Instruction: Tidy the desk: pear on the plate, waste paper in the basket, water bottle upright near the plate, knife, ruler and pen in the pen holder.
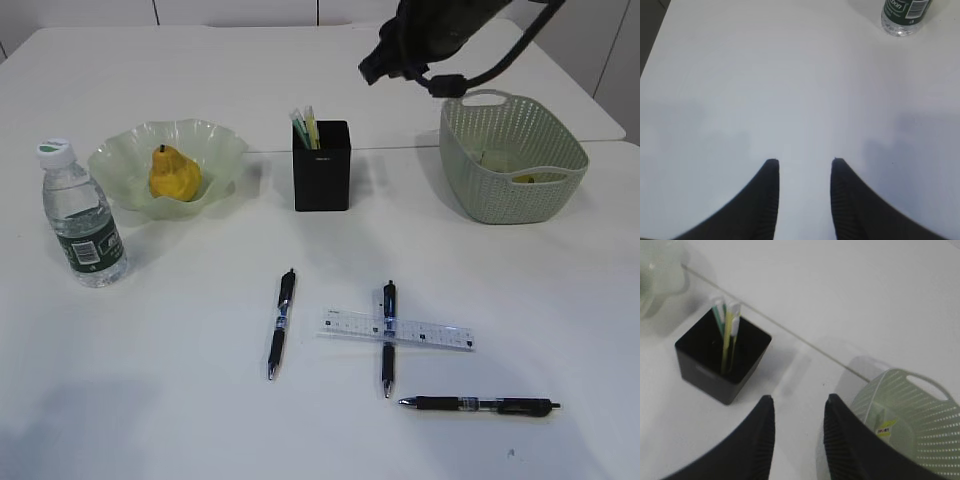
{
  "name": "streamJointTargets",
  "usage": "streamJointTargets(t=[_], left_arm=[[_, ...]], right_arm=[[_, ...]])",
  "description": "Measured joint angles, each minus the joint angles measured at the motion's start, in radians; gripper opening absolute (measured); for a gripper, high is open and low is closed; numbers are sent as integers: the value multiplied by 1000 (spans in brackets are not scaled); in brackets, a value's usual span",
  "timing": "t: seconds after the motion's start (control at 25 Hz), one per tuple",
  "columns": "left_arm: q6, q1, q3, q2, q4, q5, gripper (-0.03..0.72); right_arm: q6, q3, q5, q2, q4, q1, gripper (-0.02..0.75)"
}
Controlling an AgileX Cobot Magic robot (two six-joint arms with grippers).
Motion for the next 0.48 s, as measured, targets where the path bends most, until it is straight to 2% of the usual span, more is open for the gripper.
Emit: streamJointTargets(t=[0.28, 0.48], left_arm=[[0, 0, 0, 0, 0, 34, 239], [0, 0, 0, 0, 0, 60, 239]], right_arm=[[-142, 0, 167, 0, 113, 62, 281], [-289, 0, 305, 0, 212, 72, 281]])
